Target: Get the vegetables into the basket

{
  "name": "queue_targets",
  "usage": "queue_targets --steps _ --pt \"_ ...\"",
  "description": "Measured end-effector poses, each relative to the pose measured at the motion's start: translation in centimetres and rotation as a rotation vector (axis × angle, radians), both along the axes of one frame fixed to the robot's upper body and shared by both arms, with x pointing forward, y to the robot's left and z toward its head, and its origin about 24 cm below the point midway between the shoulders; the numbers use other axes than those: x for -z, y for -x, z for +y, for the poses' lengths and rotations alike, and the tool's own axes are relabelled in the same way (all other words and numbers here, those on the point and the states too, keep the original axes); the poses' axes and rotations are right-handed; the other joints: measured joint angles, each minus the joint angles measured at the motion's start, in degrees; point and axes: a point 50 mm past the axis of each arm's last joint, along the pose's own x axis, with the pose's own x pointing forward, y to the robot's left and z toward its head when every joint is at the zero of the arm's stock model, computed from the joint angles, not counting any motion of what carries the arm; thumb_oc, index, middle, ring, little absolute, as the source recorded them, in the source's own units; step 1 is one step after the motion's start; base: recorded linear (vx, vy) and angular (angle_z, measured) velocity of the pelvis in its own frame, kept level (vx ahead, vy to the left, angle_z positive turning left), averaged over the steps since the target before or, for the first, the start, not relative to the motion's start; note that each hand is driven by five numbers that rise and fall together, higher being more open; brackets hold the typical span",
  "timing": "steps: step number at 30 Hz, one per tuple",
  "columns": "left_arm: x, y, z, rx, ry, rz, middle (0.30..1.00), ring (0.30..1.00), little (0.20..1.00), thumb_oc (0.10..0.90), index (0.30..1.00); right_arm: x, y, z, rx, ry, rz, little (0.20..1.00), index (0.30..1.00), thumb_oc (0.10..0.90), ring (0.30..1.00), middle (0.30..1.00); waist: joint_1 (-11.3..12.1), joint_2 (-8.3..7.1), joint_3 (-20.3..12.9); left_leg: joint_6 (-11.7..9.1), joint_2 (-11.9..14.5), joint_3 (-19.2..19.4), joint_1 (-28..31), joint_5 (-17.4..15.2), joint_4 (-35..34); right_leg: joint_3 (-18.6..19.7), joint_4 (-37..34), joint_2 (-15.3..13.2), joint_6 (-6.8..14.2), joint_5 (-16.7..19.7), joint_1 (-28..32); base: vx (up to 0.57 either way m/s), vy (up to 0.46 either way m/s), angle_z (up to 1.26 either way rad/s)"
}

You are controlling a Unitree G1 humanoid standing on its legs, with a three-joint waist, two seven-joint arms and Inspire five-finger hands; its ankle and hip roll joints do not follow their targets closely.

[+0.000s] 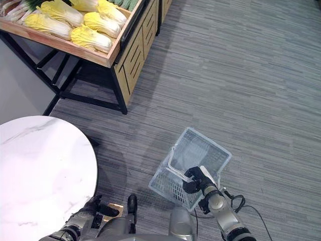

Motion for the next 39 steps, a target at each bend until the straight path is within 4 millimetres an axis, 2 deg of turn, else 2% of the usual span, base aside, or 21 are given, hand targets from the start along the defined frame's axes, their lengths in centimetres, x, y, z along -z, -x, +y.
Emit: queue_targets --steps 2,3,4,7,8,9,10,11,12,13,14,15,16,17,18,19,20,25,28,35,39 --pt "-0.2 -0.6 -0.3 0.013 0.009 -0.019 1.0 1.0 1.0 0.9 1.0 -0.2 -0.3 0.4 -0.019 -0.001 -0.011 0.3 0.3 0.4 0.3 0.3 -0.46 0.0 0.16 -0.36 -0.17 1.12 0.38 -0.82 0.3 0.8 0.51 0.75 0.25 0.42 -1.05 -0.1 0.115 -0.64" --pt "0.0 0.1 -0.3 -0.001 0.013 -0.007 1.0 1.0 1.0 0.9 1.0 -0.8 -1.1 1.5 -0.044 -0.022 -0.055 0.3 0.3 0.4 0.3 0.3 0.11 -0.17 0.18 0.22 0.27 4.97 0.18 -0.76 0.52 3.61 1.63 1.8 2.16 2.38 -3.72 -0.04 0.024 -1.37" --pt "0.1 0.2 -0.2 -0.013 0.016 -0.006 1.0 1.0 1.0 0.9 1.0 -1.2 -1.8 1.8 -0.067 -0.027 -0.071 0.3 0.3 0.4 0.3 0.3 -0.2 -0.06 0.26 0.33 0.69 7.53 0.02 -1.14 0.29 4.52 0.38 2.08 3.59 4.91 -4.88 -0.05 -0.031 -1.43" --pt "-0.3 -0.8 -0.1 -0.003 0.01 -0.032 1.0 1.0 1.0 0.9 1.0 -0.8 -1.4 1.3 -0.044 -0.012 -0.057 0.3 0.3 0.4 0.3 0.3 -1.44 0.14 0.36 1.53 1.62 9.23 0.03 -1.41 0.21 2.47 -0.61 2.07 3.99 5.83 -4.87 -0.08 -0.037 -0.44" --pt "-0.6 -1.5 -0.2 0.006 0.012 -0.061 1.0 1.0 1.0 0.9 1.0 -0.8 -1.4 1.1 -0.041 -0.006 -0.056 0.3 0.3 0.4 0.3 0.3 -0.89 0.97 0.65 1.29 3.47 9.52 0.04 -0.42 0.0 0.52 2.17 3.22 2.9 3.03 -5.28 -0.15 -0.01 -0.05" --pt "-0.8 -1.7 0.4 0.007 -0.001 -0.071 1.0 1.0 1.0 0.9 1.0 -0.8 -1.2 1.1 -0.042 -0.007 -0.053 0.3 0.3 0.4 0.3 0.3 0.44 1.0 0.59 0.3 4.96 9.67 0.01 0.0 0.11 -1.97 4.27 3.83 2.51 2.15 -4.25 -0.21 -0.026 -0.1" --pt "-1.0 -2.0 0.6 0.013 -0.007 -0.073 1.0 1.0 1.0 0.9 1.0 -0.5 -1.1 1.1 -0.034 -0.003 -0.038 0.3 0.3 0.4 0.3 0.3 1.08 0.17 0.4 -0.58 4.53 9.91 -0.23 0.04 0.99 -2.19 2.41 4.39 1.53 2.56 -3.37 -0.17 -0.047 -0.95" --pt "-0.7 -1.6 0.3 0.018 0.002 -0.048 1.0 1.0 1.0 0.9 1.0 -1.6 -2.9 1.1 -0.046 0.011 -0.085 0.3 0.3 0.4 0.3 0.3 3.01 0.36 0.8 2.41 3.61 13.07 -1.84 -0.56 0.52 -2.28 -1.73 4.48 3.43 7.48 -4.67 -0.11 -0.078 -0.95" --pt "-0.6 -1.6 -0.3 -0.001 0.02 -0.042 1.0 1.0 1.0 0.9 1.0 -2.4 -3.8 0.9 -0.048 0.022 -0.119 0.3 0.3 0.4 0.3 0.3 1.82 2.39 1.88 0.58 4.7 13.07 -1.46 0.7 -0.49 -4.54 -1.71 4.85 3.71 6.76 -4.45 -0.08 -0.076 -0.76" --pt "-0.4 -1.6 -0.7 -0.023 0.038 -0.044 1.0 1.0 1.0 0.9 1.0 -1.8 -3.3 0.4 -0.027 0.038 -0.089 0.3 0.3 0.4 0.3 0.3 2.13 3.44 1.54 0.25 6.11 12.92 -1.57 1.68 -0.1 -9.45 1.15 4.71 0.86 1.53 -3.79 -0.06 -0.081 -0.13" --pt "-0.4 -1.5 -0.8 -0.023 0.04 -0.048 1.0 1.0 1.0 0.9 1.0 -1.0 -2.6 0.0 -0.024 0.053 -0.04 0.3 0.3 0.4 0.3 0.3 4.92 4.37 1.2 -0.45 8.47 13.91 -0.77 2.02 -0.08 -14.12 8.0 4.53 -0.53 -3.85 -3.05 -0.03 -0.069 -0.17" --pt "-0.6 -1.8 -0.5 -0.02 0.036 -0.06 1.0 1.0 1.0 0.9 1.0 -0.5 -2.0 0.0 -0.032 0.056 -0.012 0.3 0.3 0.4 0.3 0.3 6.79 4.37 1.08 -1.15 9.4 14.31 0.22 2.23 -0.04 -16.46 11.15 3.27 -0.15 -7.5 -1.68 -0.01 -0.084 -0.33" --pt "-0.6 -1.4 0.0 -0.023 0.026 -0.053 1.0 1.0 1.0 0.9 1.0 0.0 -1.3 0.2 -0.039 0.046 0.011 0.3 0.3 0.4 0.3 0.3 7.02 3.33 0.42 -1.6 9.17 14.17 0.56 2.34 -0.01 -15.08 7.65 3.0 -0.24 -8.17 1.26 0.01 -0.068 -0.22" --pt "0.0 0.0 -0.4 -0.041 0.036 -0.017 1.0 1.0 1.0 0.9 1.0 -0.2 -1.5 0.0 -0.042 0.055 0.006 0.3 0.3 0.4 0.3 0.3 6.66 4.43 -0.08 -1.82 10.93 14.31 0.53 3.31 0.07 -14.89 4.5 5.19 -2.92 -5.86 3.0 -0.01 -0.106 -0.13" --pt "0.1 0.2 -0.5 -0.049 0.042 -0.013 1.0 1.0 1.0 0.9 1.0 -0.3 -1.5 -0.3 -0.042 0.062 0.003 0.3 0.3 0.4 0.3 0.3 6.59 4.78 -0.29 -1.98 11.29 14.49 0.42 3.56 0.18 -14.73 4.18 5.63 -3.18 -5.67 3.04 -0.01 -0.137 0.07" --pt "0.2 0.0 -1.1 -0.037 0.057 -0.017 1.0 1.0 1.0 0.9 1.0 -0.1 -0.7 -1.9 -0.02 0.102 0.026 0.3 0.3 0.4 0.3 0.3 5.3 5.9 -1.06 -3.13 12.0 13.53 -1.33 4.4 2.06 -16.02 3.86 6.05 -3.33 -5.64 3.39 0.01 -0.177 0.32" --pt "0.3 0.0 -1.6 -0.029 0.068 -0.017 1.0 1.0 1.0 0.9 1.0 0.4 0.0 -2.9 0.001 0.126 0.058 0.3 0.3 0.4 0.3 0.3 4.53 6.04 -1.2 -3.2 12.19 12.68 -1.68 4.37 2.54 -16.72 2.98 6.2 -3.62 -5.43 4.04 0.02 -0.136 0.42" --pt "0.3 0.0 -1.8 -0.024 0.071 -0.013 1.0 1.0 1.0 0.9 1.0 1.6 1.3 -4.1 0.051 0.157 0.126 0.3 0.3 0.4 0.3 0.3 3.26 6.03 -1.27 -4.35 12.02 12.23 -1.54 3.57 2.03 -17.04 0.56 6.55 -2.89 -4.22 5.15 0.02 -0.08 0.06" --pt "0.4 0.1 -1.8 -0.022 0.07 -0.011 1.0 1.0 1.0 0.9 1.0 2.8 3.1 -4.7 0.081 0.173 0.192 0.3 0.3 0.4 0.3 0.3 3.27 5.9 -1.44 -4.37 10.95 12.31 -1.03 3.59 1.52 -16.75 -1.53 5.79 -2.56 -2.67 6.16 0.01 -0.061 -0.01" --pt "1.1 2.1 -1.4 -0.032 0.067 0.049 1.0 1.0 1.0 0.9 1.0 5.5 6.6 -6.6 0.203 0.224 0.35 0.3 0.3 0.4 0.3 0.3 3.3 6.02 -5.9 -4.37 10.41 12.67 0.3 3.74 0.06 -16.35 -1.53 5.46 -2.24 -2.67 6.72 0.04 -0.028 -0.02" --pt "1.2 2.6 -1.3 -0.024 0.066 0.067 1.0 1.0 1.0 0.9 1.0 6.2 8.4 -7.6 0.286 0.228 0.426 0.3 0.3 0.4 0.3 0.3 3.19 6.08 -6.26 -4.25 10.17 12.67 0.98 3.66 0.06 -16.34 -1.53 5.21 -2.12 -2.79 7.39 0.03 -0.009 0.0"
